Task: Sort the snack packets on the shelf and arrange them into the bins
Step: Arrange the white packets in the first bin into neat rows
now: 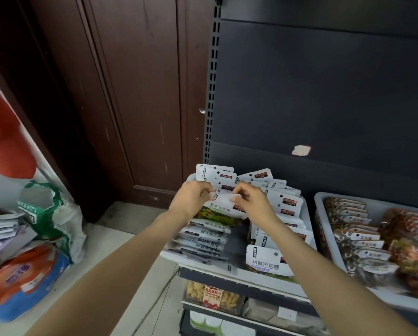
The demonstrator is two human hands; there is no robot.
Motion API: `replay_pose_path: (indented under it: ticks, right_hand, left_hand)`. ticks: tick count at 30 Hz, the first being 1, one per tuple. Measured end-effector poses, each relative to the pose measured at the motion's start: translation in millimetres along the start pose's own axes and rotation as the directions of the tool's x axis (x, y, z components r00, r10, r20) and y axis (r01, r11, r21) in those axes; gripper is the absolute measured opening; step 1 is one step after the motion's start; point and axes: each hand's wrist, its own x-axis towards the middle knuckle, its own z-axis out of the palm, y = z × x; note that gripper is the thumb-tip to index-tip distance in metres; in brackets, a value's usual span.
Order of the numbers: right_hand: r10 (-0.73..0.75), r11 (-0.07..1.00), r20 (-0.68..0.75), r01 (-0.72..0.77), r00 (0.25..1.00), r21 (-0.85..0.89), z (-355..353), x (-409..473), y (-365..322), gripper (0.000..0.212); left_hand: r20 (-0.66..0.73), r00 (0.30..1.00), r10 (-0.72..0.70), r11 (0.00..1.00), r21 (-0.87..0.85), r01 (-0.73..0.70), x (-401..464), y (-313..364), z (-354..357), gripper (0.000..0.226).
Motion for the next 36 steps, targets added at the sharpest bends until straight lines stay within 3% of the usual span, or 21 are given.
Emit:
replay_pose_path:
  ticks: [3, 7, 9, 14, 16, 18, 20, 23, 26, 28, 32, 36]
  right_hand:
    - [0.049, 0.998, -0.048, -0.048, 0.998, 0.036, 13.1, 7.6, -2.4, 0.017]
    - [0.151, 0.927, 0.058, -0.121, 0.987, -0.356, 27.1, 16.1, 3.0, 0.012]
    - [0.144, 0.886, 0.071, -0.097, 0.987, -0.454, 30.5, 16.1, 0.7, 0.017]
    - [0.079, 0.9, 0.061, -0.045, 0.995, -0.433, 31.7, 10.6, -7.7, 0.032]
    - [0.118, 0.879, 0.08, -0.066, 0.99, -0.472, 36.6, 9.8, -7.5, 0.027]
    - [0.121, 0.902, 0.074, -0.079, 0.99, -0.425, 35.0, 12.2, -10.7, 0.023]
    - [0.089, 0.92, 0.028, -0.072, 0.996, -0.385, 23.6, 19.9, -14.1, 0.024]
    - [0.117, 0.903, -0.113, -0.153, 0.987, -0.402, -3.8, 31.2, 1.1, 0.033]
    - [0.23, 0.824, -0.068, -0.231, 0.971, -0.517, -24.5, 38.0, 24.7, 0.046]
    - [0.248, 0.775, -0.054, -0.231, 0.967, -0.589, -30.7, 42.9, 32.9, 0.041]
    - [0.117, 0.631, -0.181, -0.214, 0.977, -0.746, -33.4, 48.9, 33.6, 0.015]
    - [-0.016, 0.566, -0.173, -0.134, 0.985, -0.814, -33.4, 50.6, 29.9, 0.02]
  left_hand:
    - [-0.049, 0.994, 0.099, 0.989, 0.117, -0.093, 5.2, -11.2, -15.8, 0.021]
    - [0.143, 0.99, 0.01, 0.955, 0.293, -0.051, 6.6, -30.8, -18.2, 0.04]
    - [0.173, 0.985, 0.008, 0.969, 0.243, -0.051, 4.2, -36.6, -14.3, 0.04]
    - [0.154, 0.984, 0.092, 0.992, 0.067, -0.103, 4.2, -37.0, -21.1, 0.04]
    - [0.179, 0.978, 0.11, 0.986, 0.108, -0.13, 0.5, -32.3, -23.8, 0.039]
    - [0.253, 0.951, 0.178, 0.907, 0.331, -0.258, 1.0, -24.5, -19.5, 0.05]
    - [0.28, 0.927, 0.25, 0.728, 0.577, -0.371, 10.5, -20.6, -9.4, 0.072]
    - [0.276, 0.935, 0.224, 0.607, 0.711, -0.356, 22.1, -21.7, 10.4, 0.078]
    - [0.292, 0.946, 0.138, 0.633, 0.709, -0.311, 31.1, -24.8, 23.7, 0.078]
    - [0.315, 0.946, 0.079, 0.657, 0.697, -0.287, 38.9, -27.8, 19.1, 0.081]
    - [0.287, 0.955, 0.075, 0.68, 0.685, -0.259, 46.6, -32.6, 7.7, 0.08]
    - [0.218, 0.967, 0.134, 0.702, 0.667, -0.248, 44.5, -29.1, 13.9, 0.076]
